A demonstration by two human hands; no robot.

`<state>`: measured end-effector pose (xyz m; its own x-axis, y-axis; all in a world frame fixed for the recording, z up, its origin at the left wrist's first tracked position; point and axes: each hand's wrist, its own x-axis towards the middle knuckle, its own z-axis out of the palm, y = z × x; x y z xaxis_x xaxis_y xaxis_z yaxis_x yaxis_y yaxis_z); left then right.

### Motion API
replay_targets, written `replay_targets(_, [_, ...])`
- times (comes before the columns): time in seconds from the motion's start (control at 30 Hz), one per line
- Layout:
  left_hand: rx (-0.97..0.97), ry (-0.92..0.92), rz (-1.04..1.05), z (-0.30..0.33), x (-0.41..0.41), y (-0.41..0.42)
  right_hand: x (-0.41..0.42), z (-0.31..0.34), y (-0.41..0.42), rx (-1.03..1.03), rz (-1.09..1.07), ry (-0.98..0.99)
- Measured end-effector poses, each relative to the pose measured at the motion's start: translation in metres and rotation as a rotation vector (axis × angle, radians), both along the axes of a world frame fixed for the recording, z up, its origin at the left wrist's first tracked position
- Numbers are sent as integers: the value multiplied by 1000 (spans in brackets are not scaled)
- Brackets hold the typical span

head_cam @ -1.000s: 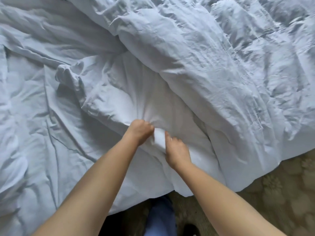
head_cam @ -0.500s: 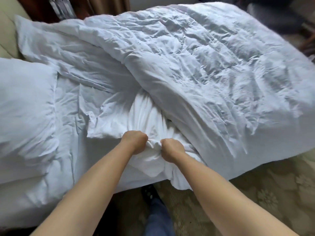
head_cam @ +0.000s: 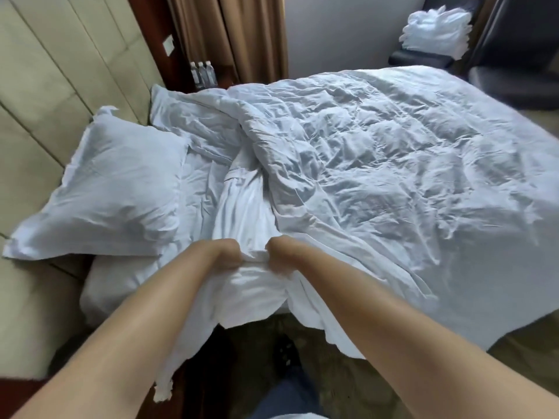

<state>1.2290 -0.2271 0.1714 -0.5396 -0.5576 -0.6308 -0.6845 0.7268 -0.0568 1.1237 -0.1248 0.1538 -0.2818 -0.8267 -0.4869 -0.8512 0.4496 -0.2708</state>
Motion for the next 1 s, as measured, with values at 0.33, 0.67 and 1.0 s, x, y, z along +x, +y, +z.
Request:
replay_targets(0.33, [101, 238, -93, -16, -25, 22, -40, -21, 38, -237, -185, 256])
replay_targets(0.67, [133, 77, -152, -73, -49, -71, -68, -76, -39, 166, -144, -2])
replay_targets(1.0, [151, 36, -7, -154, -97, -243, -89, -128, -206, 79, -222, -94])
